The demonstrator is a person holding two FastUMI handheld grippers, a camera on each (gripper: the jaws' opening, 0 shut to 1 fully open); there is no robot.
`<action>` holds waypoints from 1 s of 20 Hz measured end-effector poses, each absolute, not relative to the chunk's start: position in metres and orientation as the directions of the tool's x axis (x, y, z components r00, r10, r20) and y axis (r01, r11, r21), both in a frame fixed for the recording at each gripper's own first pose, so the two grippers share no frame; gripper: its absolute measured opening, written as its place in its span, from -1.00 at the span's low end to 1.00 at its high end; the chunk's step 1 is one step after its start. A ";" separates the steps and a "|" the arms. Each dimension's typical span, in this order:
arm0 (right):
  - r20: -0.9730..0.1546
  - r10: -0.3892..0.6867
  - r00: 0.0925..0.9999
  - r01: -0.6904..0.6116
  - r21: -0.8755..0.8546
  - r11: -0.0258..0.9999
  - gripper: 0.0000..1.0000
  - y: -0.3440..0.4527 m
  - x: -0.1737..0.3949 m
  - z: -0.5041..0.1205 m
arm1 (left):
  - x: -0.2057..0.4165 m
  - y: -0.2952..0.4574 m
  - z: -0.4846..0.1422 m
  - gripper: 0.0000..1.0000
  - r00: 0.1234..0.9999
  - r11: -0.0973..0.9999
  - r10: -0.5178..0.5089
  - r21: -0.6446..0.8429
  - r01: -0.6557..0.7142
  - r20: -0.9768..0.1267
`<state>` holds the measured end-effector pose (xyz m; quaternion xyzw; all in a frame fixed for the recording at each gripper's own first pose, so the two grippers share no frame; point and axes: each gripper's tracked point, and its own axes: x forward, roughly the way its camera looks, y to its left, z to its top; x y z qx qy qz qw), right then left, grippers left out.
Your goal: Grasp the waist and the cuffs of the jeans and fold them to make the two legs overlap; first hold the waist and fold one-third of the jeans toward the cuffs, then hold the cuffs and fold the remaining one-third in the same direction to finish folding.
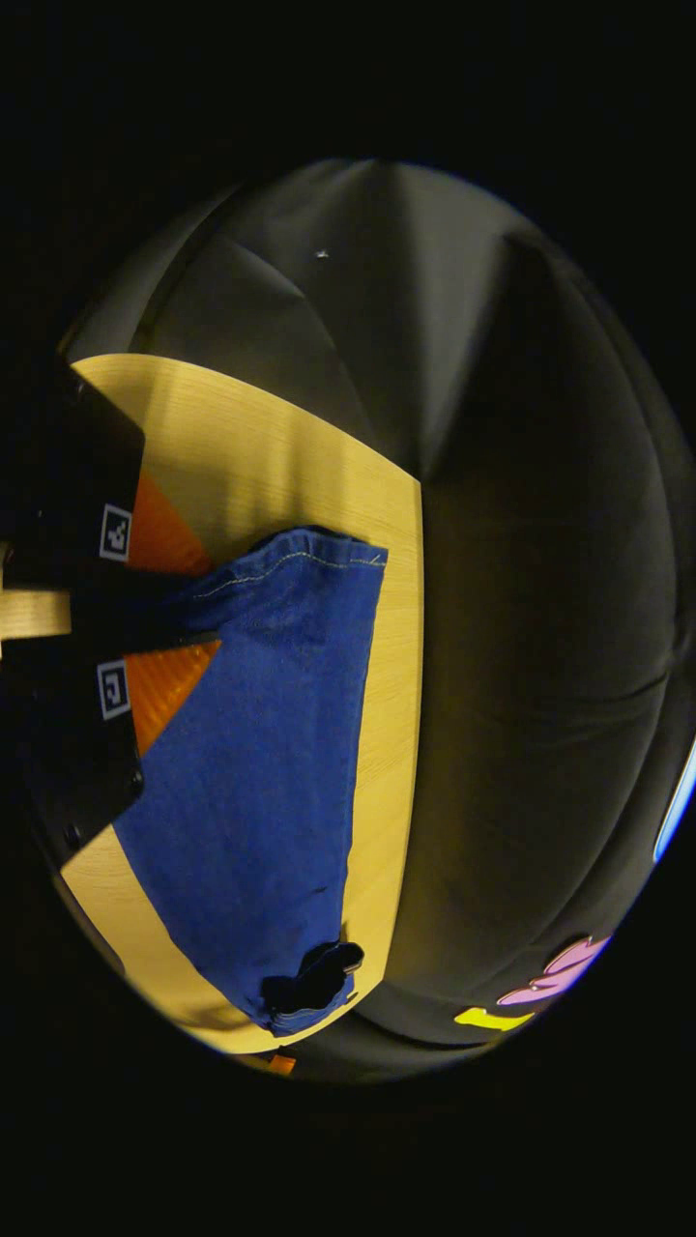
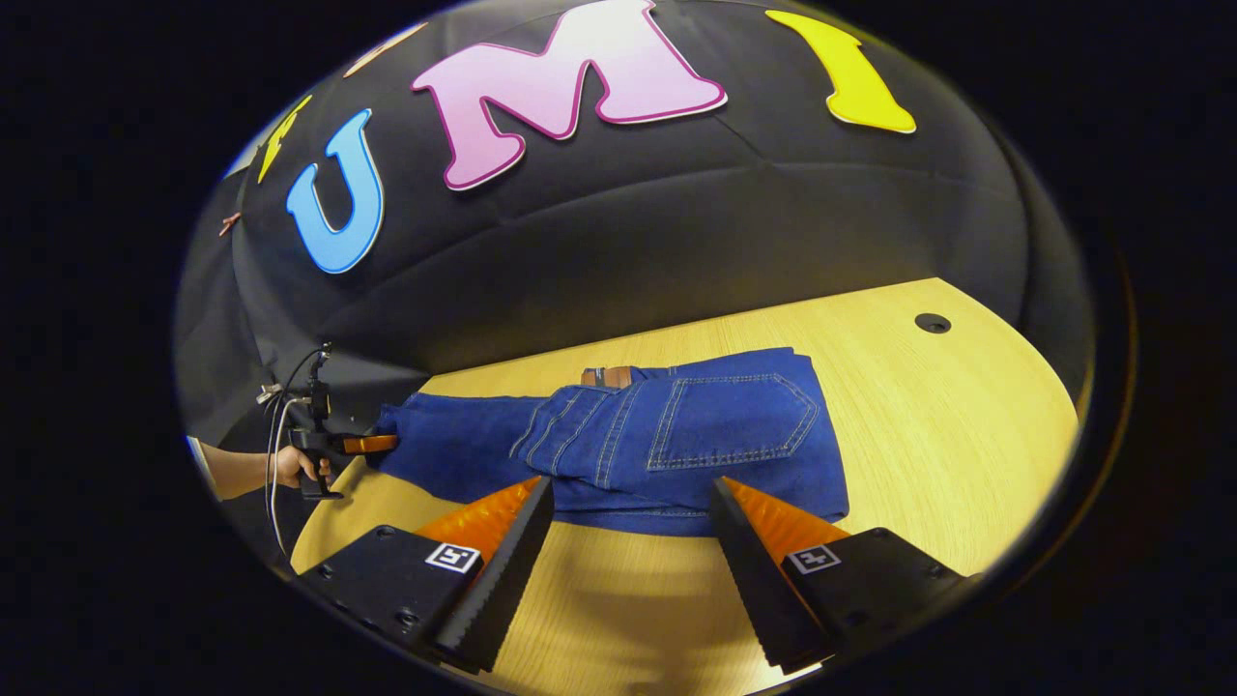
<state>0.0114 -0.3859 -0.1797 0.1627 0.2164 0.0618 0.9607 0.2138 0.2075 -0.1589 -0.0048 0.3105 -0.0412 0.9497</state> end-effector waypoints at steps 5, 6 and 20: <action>-0.389 0.153 0.908 -0.024 0.318 0.948 0.98 -0.403 0.000 -0.174 | 0.194 0.193 -0.154 -0.87 0.823 0.992 -0.111 -0.117 0.055 -0.557; -0.391 0.140 0.910 -0.012 0.312 0.950 0.98 -0.411 -0.003 -0.171 | 0.196 0.195 -0.153 -0.87 0.828 0.992 -0.089 -0.121 0.025 -0.554; -0.385 -0.078 0.919 0.186 0.250 0.950 0.96 -0.556 -0.061 -0.103 | 0.162 0.030 0.085 -0.88 0.851 0.991 -0.131 -0.056 0.119 -0.508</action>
